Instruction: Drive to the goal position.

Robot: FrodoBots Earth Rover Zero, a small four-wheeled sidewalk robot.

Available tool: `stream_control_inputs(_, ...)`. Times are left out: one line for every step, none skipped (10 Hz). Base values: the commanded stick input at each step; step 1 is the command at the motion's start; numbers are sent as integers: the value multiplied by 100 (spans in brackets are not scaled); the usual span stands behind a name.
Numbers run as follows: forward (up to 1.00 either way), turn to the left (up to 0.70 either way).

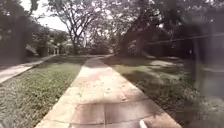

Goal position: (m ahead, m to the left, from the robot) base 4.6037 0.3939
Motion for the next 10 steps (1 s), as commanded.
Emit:
stream_control_inputs(70, 0)
stream_control_inputs(70, 9)
stream_control_inputs(70, 29)
stream_control_inputs(70, 35)
stream_control_inputs(70, 35)
stream_control_inputs(70, 35)
stream_control_inputs(70, 0)
stream_control_inputs(70, 0)
stream_control_inputs(70, 0)
stream_control_inputs(70, 0)
